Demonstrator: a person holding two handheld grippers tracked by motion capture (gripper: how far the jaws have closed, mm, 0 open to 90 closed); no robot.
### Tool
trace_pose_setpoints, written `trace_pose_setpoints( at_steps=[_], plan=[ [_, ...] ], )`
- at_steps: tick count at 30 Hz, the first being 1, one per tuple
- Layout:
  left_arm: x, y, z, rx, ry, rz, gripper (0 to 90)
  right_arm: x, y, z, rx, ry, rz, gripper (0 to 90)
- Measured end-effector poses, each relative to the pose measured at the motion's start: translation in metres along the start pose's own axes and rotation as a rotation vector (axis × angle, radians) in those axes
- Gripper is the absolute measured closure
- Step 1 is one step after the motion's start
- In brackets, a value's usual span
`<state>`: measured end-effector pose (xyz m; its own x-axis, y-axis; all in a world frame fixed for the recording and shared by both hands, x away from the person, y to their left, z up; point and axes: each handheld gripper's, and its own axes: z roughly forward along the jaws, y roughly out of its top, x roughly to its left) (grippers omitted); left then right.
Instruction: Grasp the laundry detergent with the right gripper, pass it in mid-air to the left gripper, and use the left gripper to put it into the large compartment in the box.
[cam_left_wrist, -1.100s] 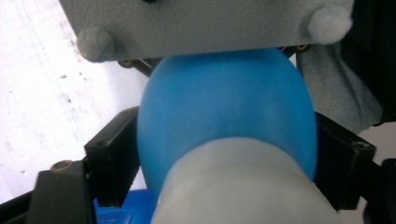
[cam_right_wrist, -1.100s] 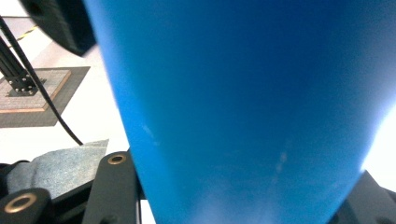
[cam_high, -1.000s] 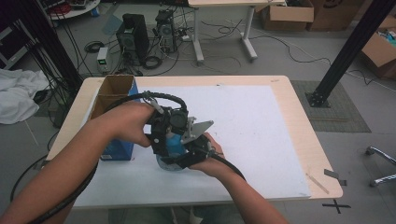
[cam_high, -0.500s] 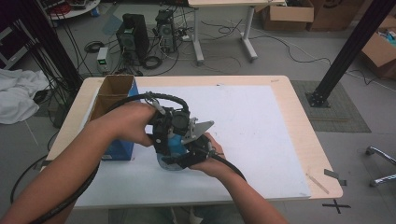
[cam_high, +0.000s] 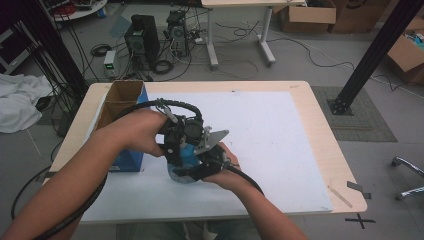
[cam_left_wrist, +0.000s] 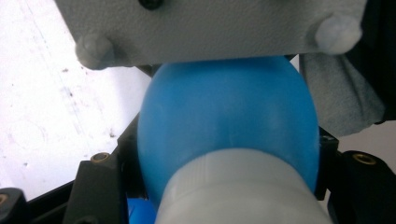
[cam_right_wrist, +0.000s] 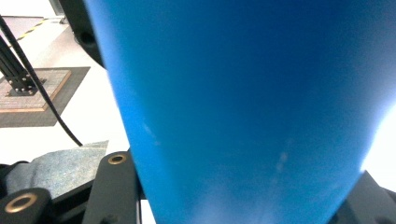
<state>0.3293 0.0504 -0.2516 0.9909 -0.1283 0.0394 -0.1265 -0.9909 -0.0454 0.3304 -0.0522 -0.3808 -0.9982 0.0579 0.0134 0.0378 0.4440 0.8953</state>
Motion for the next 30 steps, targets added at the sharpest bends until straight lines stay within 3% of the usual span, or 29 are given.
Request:
trace_pose_setpoints(
  at_steps=[3, 13, 14, 18, 26, 29, 30],
  plan=[
    [-0.002, 0.002, 0.0, 0.006, 0.016, -0.014, 37.8, 0.0, 0.0, 0.0, 0.001, -0.003, -0.003, 45.5],
    [0.002, 0.004, -0.002, 0.008, 0.002, -0.038, 38.2, -0.003, -0.001, -0.004, -0.005, 0.007, 0.002, 43.9],
    [0.002, 0.005, -0.002, 0.011, -0.002, -0.036, 38.3, -0.003, -0.001, -0.005, -0.01, 0.029, 0.024, 43.6],
    [0.002, 0.007, -0.002, 0.016, 0.005, -0.033, 38.3, -0.009, -0.003, -0.005, -0.023, 0.052, 0.023, 41.5],
    [0.001, 0.009, 0.001, 0.028, -0.001, -0.027, 38.3, -0.009, -0.003, -0.005, -0.044, 0.057, 0.04, 35.0],
    [0.001, 0.008, -0.001, 0.026, -0.001, -0.031, 38.3, -0.01, -0.004, -0.006, -0.033, 0.041, 0.016, 33.7],
    [0.001, 0.008, -0.001, 0.024, -0.001, -0.032, 38.3, -0.008, -0.003, -0.007, -0.032, 0.05, 0.039, 33.6]
  ],
)
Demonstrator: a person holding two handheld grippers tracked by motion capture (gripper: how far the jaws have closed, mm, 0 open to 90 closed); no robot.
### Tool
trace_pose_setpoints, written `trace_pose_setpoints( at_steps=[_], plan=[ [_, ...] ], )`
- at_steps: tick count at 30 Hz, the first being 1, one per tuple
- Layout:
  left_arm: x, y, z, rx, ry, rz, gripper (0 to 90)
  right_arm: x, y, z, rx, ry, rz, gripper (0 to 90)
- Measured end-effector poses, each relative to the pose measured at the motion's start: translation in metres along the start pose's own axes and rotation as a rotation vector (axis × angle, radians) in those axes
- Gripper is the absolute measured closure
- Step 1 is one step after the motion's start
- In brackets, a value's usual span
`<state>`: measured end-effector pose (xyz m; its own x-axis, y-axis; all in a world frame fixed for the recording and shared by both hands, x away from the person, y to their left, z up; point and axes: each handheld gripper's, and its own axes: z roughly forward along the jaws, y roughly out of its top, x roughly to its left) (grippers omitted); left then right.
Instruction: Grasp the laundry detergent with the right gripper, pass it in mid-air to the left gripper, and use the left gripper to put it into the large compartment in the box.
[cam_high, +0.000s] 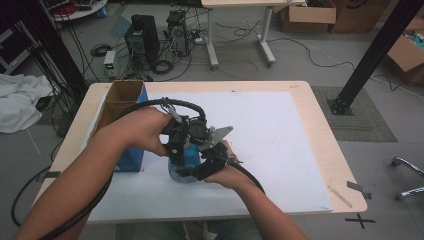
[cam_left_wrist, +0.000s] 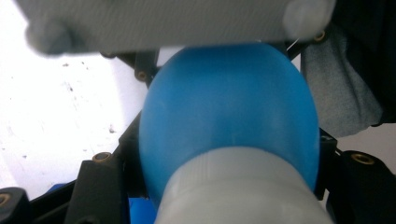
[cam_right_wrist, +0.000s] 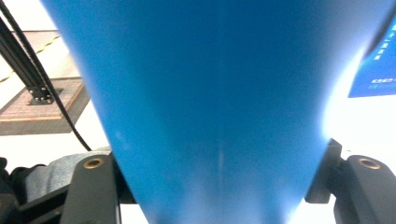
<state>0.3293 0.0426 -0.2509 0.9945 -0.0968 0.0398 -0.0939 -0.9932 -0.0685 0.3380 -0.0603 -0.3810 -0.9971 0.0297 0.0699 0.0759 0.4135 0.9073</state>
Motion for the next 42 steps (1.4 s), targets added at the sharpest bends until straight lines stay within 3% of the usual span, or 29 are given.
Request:
trace_pose_setpoints(
  at_steps=[2, 5, 9, 16, 19, 24, 36, 38, 42],
  plan=[
    [0.0, -0.001, -0.001, -0.002, -0.002, -0.003, 38.2, -0.001, 0.0, -0.001, 0.005, -0.004, -0.014, 32.4],
    [0.002, -0.005, -0.005, -0.016, -0.004, -0.02, 38.2, 0.001, 0.0, -0.005, 0.009, -0.006, -0.003, 24.7],
    [0.004, -0.01, -0.009, -0.019, -0.002, -0.026, 38.2, 0.002, 0.0, -0.012, 0.036, -0.01, 0.005, 21.7],
    [0.014, -0.02, -0.019, -0.03, -0.014, -0.072, 38.1, -0.004, 0.002, -0.04, 0.085, -0.066, 0.022, 14.8],
    [0.021, -0.026, -0.026, -0.028, -0.028, -0.117, 38.1, -0.006, 0.008, -0.053, 0.133, -0.083, 0.021, 11.5],
    [0.031, -0.035, -0.04, -0.036, -0.034, -0.189, 38.0, -0.011, 0.02, -0.073, 0.27, -0.12, 0.008, 2.6],
    [0.055, -0.063, -0.074, -0.083, -0.07, -0.362, 38.0, -0.03, 0.036, -0.116, 0.504, -0.17, 0.008, 0.0],
    [0.06, -0.068, -0.08, -0.069, -0.075, -0.436, 38.0, -0.031, 0.038, -0.121, 0.547, -0.173, 0.01, 0.0],
    [0.068, -0.079, -0.096, -0.088, -0.071, -0.563, 38.0, -0.032, 0.038, -0.126, 0.622, -0.183, 0.006, 0.0]
  ],
)
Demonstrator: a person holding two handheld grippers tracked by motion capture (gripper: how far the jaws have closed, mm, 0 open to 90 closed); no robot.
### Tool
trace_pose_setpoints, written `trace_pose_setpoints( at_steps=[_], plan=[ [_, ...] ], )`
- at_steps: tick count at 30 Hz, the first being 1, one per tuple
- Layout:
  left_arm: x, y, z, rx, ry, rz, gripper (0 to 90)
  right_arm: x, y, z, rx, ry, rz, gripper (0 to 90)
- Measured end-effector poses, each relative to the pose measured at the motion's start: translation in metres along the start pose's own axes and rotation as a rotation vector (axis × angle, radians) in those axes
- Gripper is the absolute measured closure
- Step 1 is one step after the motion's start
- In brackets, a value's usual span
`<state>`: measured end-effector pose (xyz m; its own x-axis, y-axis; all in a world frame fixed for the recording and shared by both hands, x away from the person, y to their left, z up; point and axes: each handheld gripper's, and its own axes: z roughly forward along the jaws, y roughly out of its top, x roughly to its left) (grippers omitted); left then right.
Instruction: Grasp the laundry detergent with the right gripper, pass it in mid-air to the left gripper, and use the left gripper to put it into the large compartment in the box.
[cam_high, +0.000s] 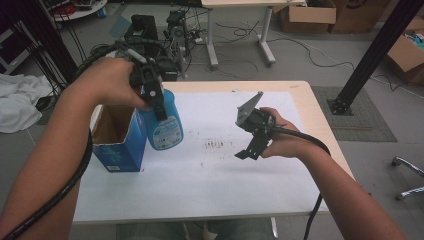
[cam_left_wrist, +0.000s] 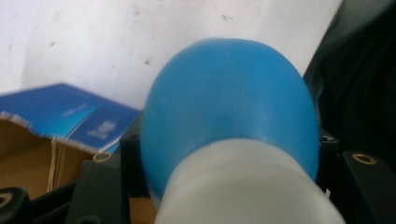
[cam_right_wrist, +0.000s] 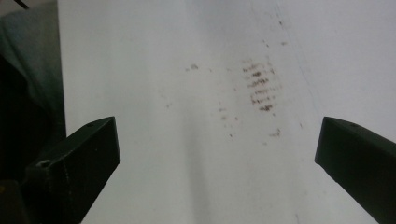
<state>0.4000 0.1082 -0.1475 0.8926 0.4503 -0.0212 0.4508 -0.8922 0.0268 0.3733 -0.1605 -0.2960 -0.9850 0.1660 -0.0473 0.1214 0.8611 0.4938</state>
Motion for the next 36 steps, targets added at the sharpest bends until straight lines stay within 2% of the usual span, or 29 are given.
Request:
trace_pose_setpoints(
  at_steps=[4, 8, 12, 13, 16, 19, 22, 25, 30, 36],
  plan=[
    [0.013, -0.003, -0.013, -0.005, 0.012, -0.11, 38.1, 0.004, -0.004, 0.003, 0.089, 0.006, -0.016, 0.0],
    [0.022, -0.008, -0.028, -0.019, 0.001, -0.204, 38.1, 0.01, -0.009, 0.008, 0.171, 0.01, -0.037, 0.0],
    [0.029, -0.014, -0.044, -0.034, -0.016, -0.287, 38.1, 0.012, -0.011, 0.009, 0.19, 0.007, -0.05, 0.0],
    [0.03, -0.016, -0.048, -0.038, -0.016, -0.319, 38.1, 0.013, -0.01, 0.009, 0.192, 0.009, -0.051, 0.0],
    [0.034, -0.022, -0.062, -0.062, -0.003, -0.435, 38.1, 0.013, -0.009, 0.007, 0.192, 0.008, -0.057, 0.0],
    [0.039, -0.029, -0.074, -0.043, 0.025, -0.536, 38.1, 0.013, -0.007, 0.004, 0.189, 0.003, -0.067, 0.0],
    [0.045, -0.038, -0.081, -0.03, 0.027, -0.654, 38.1, 0.013, -0.005, 0.002, 0.184, 0.002, -0.075, 0.0],
    [0.048, -0.047, -0.084, -0.025, 0.032, -0.753, 38.1, 0.012, -0.005, 0.002, 0.185, 0.003, -0.078, 0.0],
    [0.054, -0.068, -0.083, 0.004, 0.062, -0.871, 38.1, 0.013, -0.004, 0.006, 0.191, 0.009, -0.087, 0.0],
    [0.065, -0.096, -0.072, 0.001, 0.079, -0.964, 38.2, 0.014, -0.005, 0.008, 0.198, 0.017, -0.088, 0.0]
  ],
)
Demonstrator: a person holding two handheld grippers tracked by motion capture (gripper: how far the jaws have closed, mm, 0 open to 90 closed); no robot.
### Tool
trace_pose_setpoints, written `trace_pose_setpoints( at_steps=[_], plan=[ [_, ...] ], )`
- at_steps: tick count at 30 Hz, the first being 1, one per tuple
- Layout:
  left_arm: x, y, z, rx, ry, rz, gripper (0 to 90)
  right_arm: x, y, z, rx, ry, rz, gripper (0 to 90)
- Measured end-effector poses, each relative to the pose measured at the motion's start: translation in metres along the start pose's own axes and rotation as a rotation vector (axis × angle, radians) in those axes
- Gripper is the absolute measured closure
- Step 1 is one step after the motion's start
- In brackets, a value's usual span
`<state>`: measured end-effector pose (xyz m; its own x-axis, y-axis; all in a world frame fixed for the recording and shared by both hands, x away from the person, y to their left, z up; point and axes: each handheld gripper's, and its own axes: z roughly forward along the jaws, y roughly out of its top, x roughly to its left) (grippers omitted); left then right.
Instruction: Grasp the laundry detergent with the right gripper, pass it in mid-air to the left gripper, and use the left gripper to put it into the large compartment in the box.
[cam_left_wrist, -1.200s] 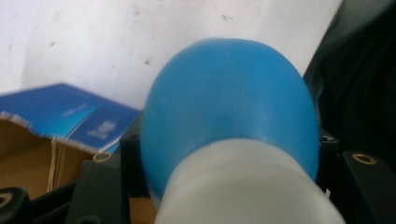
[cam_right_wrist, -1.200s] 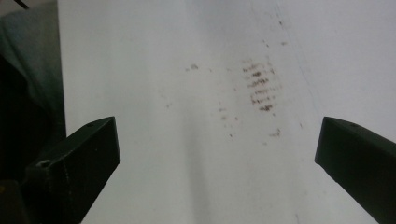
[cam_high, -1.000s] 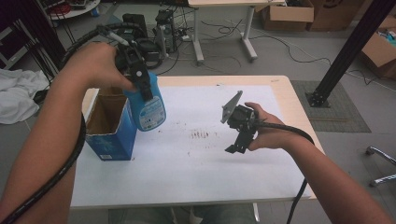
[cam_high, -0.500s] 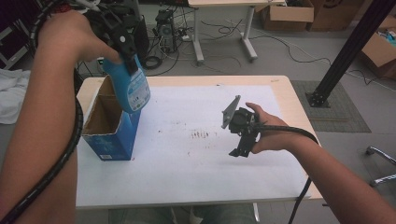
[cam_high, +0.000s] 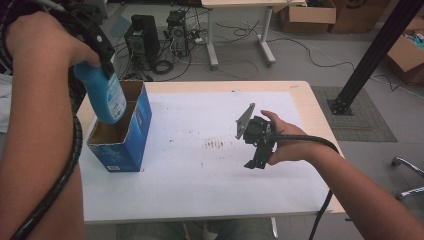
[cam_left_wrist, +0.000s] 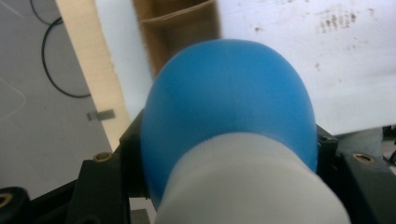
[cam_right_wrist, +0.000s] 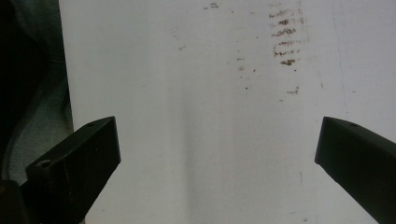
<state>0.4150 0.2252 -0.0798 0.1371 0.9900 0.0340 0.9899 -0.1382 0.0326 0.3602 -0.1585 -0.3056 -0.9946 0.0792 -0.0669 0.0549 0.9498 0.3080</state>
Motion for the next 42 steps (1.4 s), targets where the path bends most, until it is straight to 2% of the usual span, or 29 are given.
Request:
trace_pose_setpoints(
  at_steps=[5, 11, 14, 22, 31, 42],
  plan=[
    [0.016, -0.002, 0.022, 0.015, -0.007, -0.034, 38.2, 0.0, 0.001, 0.001, 0.01, 0.007, 0.0, 0.0],
    [0.022, 0.0, 0.048, 0.014, -0.049, -0.031, 38.2, 0.001, 0.003, 0.004, 0.025, 0.01, -0.003, 0.0],
    [0.023, 0.002, 0.06, 0.016, -0.057, -0.027, 38.2, 0.002, 0.004, 0.003, 0.024, 0.01, -0.001, 0.0],
    [0.024, 0.004, 0.095, 0.034, -0.046, -0.039, 38.2, 0.002, 0.004, 0.002, 0.027, 0.011, 0.002, 0.0],
    [0.021, 0.009, 0.133, 0.052, -0.035, -0.031, 38.2, 0.002, 0.003, 0.006, 0.036, 0.024, 0.004, 0.0],
    [0.021, 0.014, 0.165, 0.063, -0.032, -0.02, 38.2, -0.001, -0.001, 0.009, 0.058, 0.04, 0.013, 0.0]
  ],
)
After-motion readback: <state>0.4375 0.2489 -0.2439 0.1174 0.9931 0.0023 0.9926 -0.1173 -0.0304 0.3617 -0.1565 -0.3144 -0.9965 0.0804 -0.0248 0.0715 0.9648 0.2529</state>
